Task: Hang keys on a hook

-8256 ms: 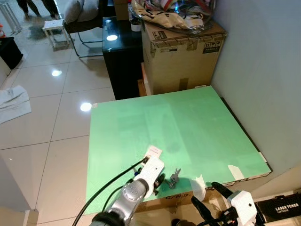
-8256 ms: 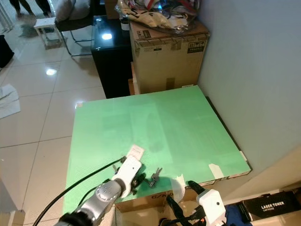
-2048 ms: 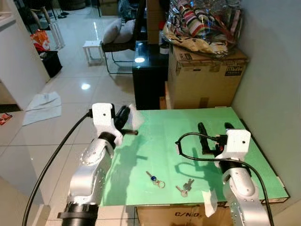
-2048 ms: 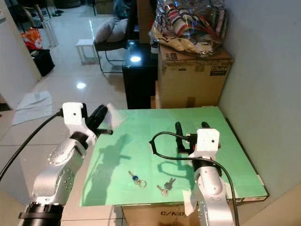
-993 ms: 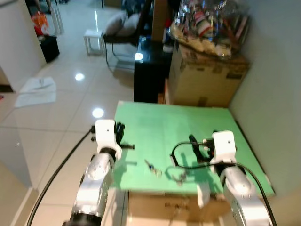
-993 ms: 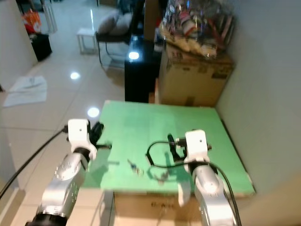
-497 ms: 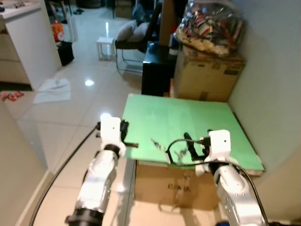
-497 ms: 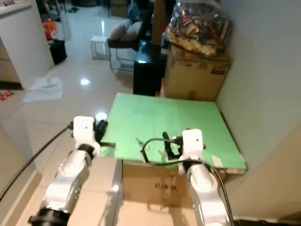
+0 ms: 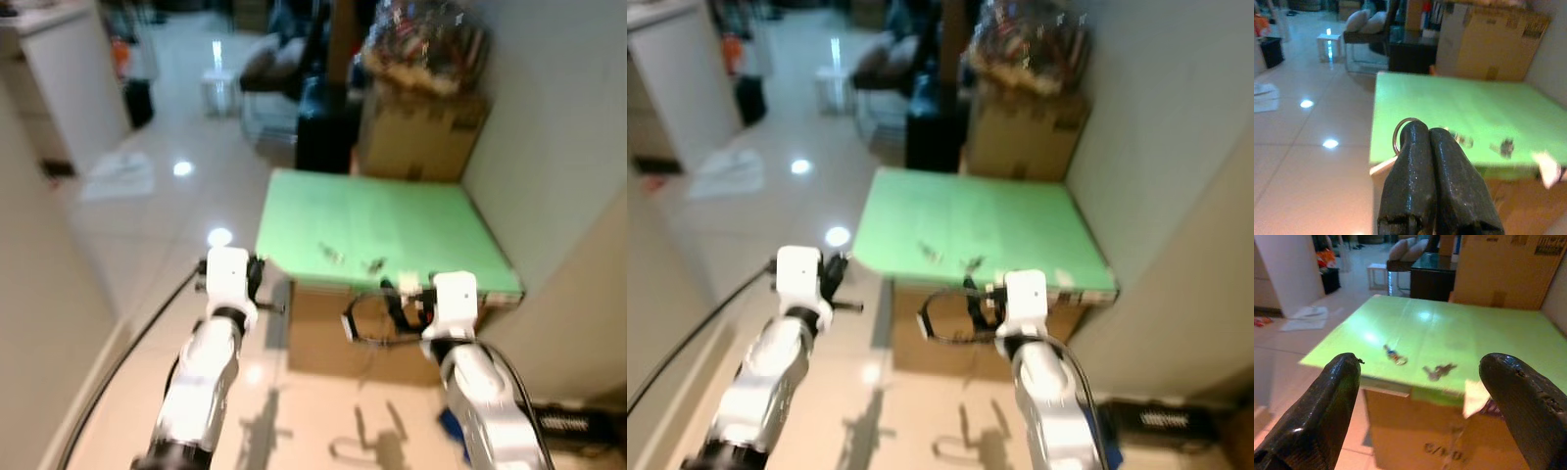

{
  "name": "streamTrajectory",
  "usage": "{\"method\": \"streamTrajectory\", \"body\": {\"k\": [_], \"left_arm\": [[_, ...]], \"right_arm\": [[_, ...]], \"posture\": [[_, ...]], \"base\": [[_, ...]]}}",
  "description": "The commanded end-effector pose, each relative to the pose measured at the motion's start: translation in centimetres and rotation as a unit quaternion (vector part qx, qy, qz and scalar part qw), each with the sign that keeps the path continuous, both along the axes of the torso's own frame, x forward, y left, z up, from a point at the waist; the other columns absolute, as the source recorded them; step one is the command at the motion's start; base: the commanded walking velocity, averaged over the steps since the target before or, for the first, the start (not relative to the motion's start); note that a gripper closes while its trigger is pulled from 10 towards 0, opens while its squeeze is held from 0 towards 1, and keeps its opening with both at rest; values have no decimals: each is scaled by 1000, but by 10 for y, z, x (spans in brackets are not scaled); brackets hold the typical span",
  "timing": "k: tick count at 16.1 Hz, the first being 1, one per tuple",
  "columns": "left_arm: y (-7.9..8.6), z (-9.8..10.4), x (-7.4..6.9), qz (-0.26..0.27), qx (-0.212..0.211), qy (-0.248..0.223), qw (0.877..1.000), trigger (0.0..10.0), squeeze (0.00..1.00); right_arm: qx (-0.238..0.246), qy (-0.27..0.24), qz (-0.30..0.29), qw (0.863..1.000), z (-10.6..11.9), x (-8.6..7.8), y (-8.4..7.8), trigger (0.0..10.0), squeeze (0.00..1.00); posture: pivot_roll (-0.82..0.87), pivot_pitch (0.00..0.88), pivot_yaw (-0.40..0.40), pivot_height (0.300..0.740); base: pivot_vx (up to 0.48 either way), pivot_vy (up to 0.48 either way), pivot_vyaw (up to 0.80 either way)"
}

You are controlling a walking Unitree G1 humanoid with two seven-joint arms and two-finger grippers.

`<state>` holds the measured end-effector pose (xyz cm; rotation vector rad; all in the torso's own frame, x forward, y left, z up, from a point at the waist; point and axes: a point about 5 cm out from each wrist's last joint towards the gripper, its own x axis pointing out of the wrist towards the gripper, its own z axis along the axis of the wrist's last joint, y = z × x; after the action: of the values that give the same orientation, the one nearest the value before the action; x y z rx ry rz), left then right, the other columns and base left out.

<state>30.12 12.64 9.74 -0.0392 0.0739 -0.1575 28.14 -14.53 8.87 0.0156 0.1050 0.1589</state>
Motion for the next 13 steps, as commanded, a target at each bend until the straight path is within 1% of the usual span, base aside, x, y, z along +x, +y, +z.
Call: {"method": "streamTrajectory", "body": {"k": [1,5,11,13], "left_arm": [[-6,4,-1,-8,-1,-7,1000,10000,0],[1,4,-3,4,0,-10,1000,10000,0],[3,3,-4,8,5,-6,1000,10000,0],[3,5,-2,7,1,-10,1000,10000,0]], "right_arm": [[2,7,-3,1000,-3,0,-2,10000,1000],[6,5,9,1000,-3,6,4,10000,1000],[5,-1,13,1000,-3,7,4,10000,1000],[-2,-9,37,999,0,6,11,10000,1000]], "posture": [[-79,0,-25,736],[-52,0,-37,736],[-47,0,-40,736],[-49,0,-39,736]], "base": [[-296,0,0],[-296,0,0],[-305,0,0],[-120,0,772]]}}
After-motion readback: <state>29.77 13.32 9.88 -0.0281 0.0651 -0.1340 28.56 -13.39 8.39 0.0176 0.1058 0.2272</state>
